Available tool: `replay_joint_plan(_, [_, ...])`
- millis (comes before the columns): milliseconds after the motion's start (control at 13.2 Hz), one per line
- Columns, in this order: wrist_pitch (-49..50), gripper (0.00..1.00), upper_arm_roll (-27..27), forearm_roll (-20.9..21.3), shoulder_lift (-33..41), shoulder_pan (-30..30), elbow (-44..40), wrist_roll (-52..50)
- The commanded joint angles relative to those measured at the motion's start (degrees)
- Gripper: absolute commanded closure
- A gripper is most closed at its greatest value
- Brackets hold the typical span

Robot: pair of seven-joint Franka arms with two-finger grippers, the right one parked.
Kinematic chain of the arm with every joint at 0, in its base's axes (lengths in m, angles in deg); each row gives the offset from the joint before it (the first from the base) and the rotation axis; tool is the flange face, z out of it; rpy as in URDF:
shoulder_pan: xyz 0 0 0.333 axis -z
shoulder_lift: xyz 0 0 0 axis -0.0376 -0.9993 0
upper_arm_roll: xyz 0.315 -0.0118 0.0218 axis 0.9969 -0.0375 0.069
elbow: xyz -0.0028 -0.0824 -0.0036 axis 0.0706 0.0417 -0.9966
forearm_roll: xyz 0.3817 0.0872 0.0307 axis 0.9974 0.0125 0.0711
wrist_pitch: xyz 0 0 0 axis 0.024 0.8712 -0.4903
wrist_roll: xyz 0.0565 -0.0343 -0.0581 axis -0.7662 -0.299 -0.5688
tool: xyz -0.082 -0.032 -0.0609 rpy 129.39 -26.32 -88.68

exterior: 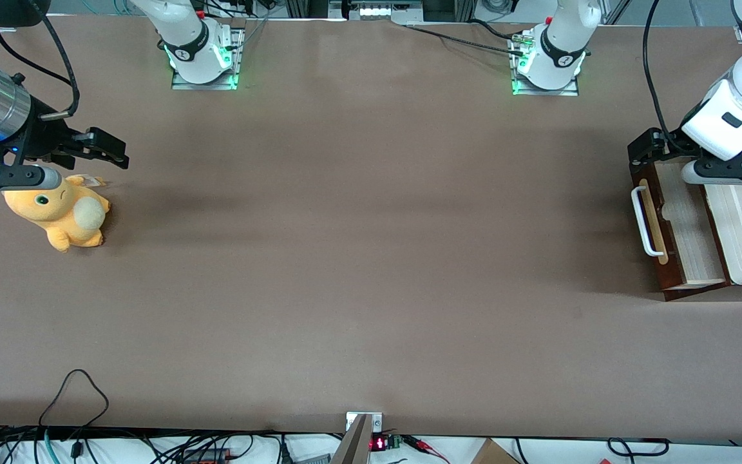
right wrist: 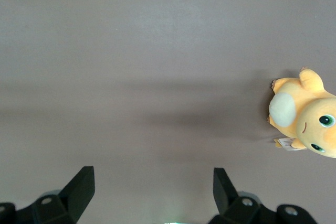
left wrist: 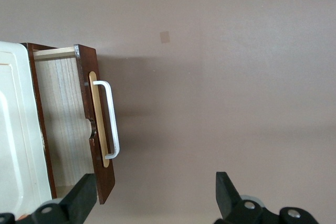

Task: Open lower drawer with left arm only
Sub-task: 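Open the left gripper and lift it away from the handle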

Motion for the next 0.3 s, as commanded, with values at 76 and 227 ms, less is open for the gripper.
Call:
replay_joint_plan(76, [1.3,0.00,0.1,-1.4,0.0,-0.1,-1.3,1.1])
replay_joint_plan(227, [1.5,0.00,0.1,-1.4,0.0,-0.1,-1.3,0.9])
